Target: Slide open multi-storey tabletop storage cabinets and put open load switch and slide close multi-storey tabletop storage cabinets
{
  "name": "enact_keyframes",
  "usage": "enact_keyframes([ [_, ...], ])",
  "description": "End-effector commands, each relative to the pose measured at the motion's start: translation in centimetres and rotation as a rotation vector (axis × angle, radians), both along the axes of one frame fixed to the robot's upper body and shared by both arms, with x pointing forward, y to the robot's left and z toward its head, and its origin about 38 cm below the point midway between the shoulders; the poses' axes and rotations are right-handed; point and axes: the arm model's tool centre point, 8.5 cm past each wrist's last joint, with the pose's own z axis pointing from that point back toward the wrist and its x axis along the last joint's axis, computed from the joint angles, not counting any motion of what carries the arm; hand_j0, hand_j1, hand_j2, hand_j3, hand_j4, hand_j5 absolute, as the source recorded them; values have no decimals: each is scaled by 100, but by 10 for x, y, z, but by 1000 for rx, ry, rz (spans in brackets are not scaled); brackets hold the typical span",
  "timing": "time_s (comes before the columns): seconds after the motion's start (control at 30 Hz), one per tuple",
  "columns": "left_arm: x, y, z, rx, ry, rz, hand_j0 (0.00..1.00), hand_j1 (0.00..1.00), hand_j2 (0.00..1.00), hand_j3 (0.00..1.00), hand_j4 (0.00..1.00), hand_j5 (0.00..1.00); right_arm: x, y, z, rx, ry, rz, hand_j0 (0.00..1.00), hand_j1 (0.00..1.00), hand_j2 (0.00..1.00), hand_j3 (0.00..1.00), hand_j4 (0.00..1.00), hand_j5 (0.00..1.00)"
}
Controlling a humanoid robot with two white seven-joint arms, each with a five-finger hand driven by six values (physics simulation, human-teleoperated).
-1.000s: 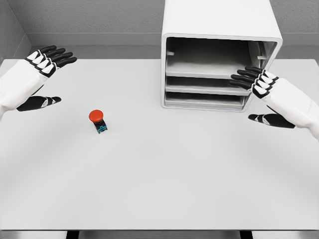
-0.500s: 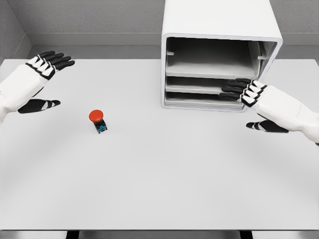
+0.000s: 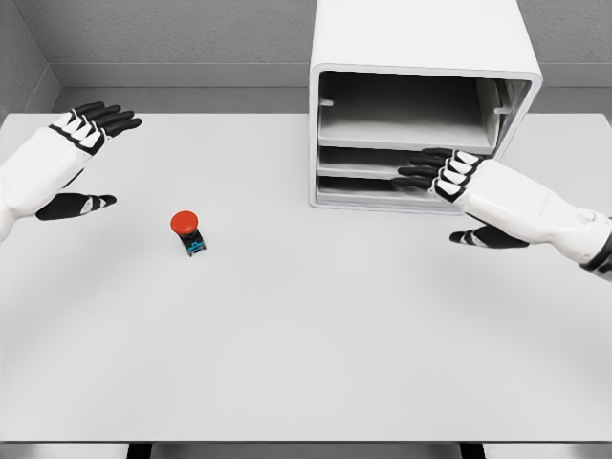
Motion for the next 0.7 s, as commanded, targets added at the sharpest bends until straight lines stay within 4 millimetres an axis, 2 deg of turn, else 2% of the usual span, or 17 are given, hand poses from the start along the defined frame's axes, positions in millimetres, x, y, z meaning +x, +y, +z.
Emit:
enact_keyframes([
  [0.0, 0, 0, 1, -7, 0, 0, 100, 100, 100, 100, 100, 100, 0, 0, 1, 26, 10, 0, 100, 100, 100, 100, 100, 100],
  [0.3, 0, 4, 3, -8, -6, 10, 100, 100, 100, 100, 100, 100, 4, 4, 9, 51, -8, 7, 100, 100, 100, 100, 100, 100],
  [0.43, 1, 10, -4, -11, 13, 27, 100, 100, 100, 100, 100, 100, 6, 4, 14, 52, -20, 9, 100, 100, 100, 100, 100, 100],
  [0.57, 5, 32, -25, -47, 84, 90, 100, 100, 100, 100, 100, 100, 9, 7, 21, 46, -40, 15, 100, 100, 100, 100, 100, 100],
  [0.63, 6, 50, -49, -83, 154, 144, 100, 100, 100, 100, 100, 100, 11, 7, 27, 42, -54, 19, 100, 100, 100, 100, 100, 100],
  [0.67, 6, 52, -63, -136, 191, 161, 100, 100, 100, 100, 100, 100, 13, 8, 30, 12, -51, 25, 100, 100, 100, 100, 100, 100],
])
